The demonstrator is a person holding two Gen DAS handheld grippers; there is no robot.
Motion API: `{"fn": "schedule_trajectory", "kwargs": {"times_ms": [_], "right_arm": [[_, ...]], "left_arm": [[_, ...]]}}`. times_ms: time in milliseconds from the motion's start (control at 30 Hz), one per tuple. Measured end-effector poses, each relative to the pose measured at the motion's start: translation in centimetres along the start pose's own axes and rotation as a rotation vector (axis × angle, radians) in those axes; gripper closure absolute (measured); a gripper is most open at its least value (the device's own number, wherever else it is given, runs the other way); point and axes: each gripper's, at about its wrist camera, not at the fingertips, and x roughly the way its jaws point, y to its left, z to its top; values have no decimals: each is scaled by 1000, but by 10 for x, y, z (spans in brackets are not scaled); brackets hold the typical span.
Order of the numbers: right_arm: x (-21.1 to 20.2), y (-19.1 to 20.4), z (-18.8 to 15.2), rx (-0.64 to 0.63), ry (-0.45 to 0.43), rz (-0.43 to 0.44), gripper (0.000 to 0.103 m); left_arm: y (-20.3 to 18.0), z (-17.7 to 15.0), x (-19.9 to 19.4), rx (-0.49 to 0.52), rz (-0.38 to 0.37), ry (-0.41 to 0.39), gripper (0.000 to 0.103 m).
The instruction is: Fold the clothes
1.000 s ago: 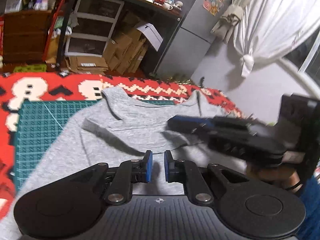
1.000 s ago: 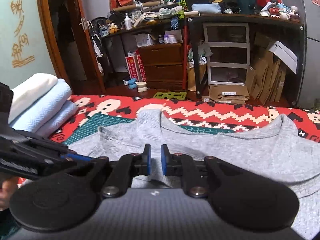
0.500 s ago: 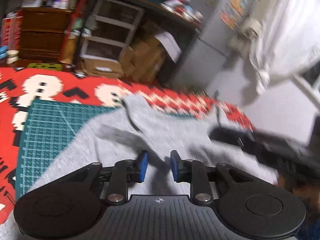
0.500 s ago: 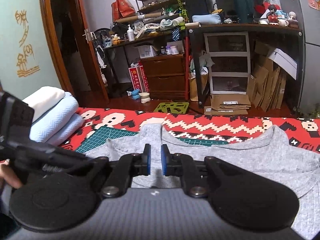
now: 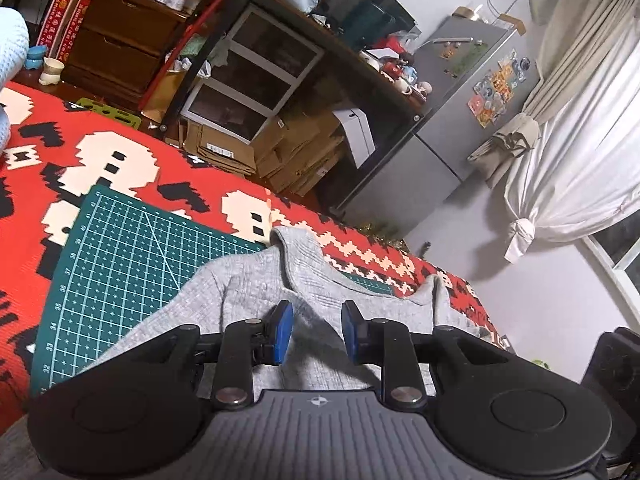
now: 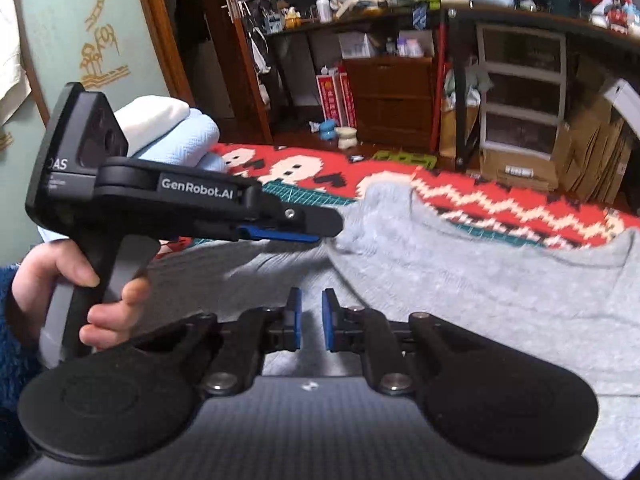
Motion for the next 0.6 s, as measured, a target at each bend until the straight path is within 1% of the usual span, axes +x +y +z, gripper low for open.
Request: {"fn": "schedule_trajectory", "kwargs": {"times_ms": [100, 267, 300, 400, 500, 600], "right_arm": [[8, -1, 2, 18, -11, -62, 91], [10, -9, 6, 59, -105, -171, 91], [8, -9, 6, 56, -126, -178, 91], [-5, -11, 9, 53, -145, -173, 91], [-21, -12, 8, 41, -138, -196, 91], [-36, -12, 5, 33, -122, -217, 91]], "left_arm": [[-1, 0, -2, 5, -2, -4, 78], [-5, 0, -6, 25, -31, -12, 78], [-7, -1, -6, 32, -34, -10, 78], [-11, -3, -3, 62, -37, 11, 78], [-15, -6, 2, 95, -34, 34, 78], [-19, -8, 2, 134, -8, 40, 78]]}}
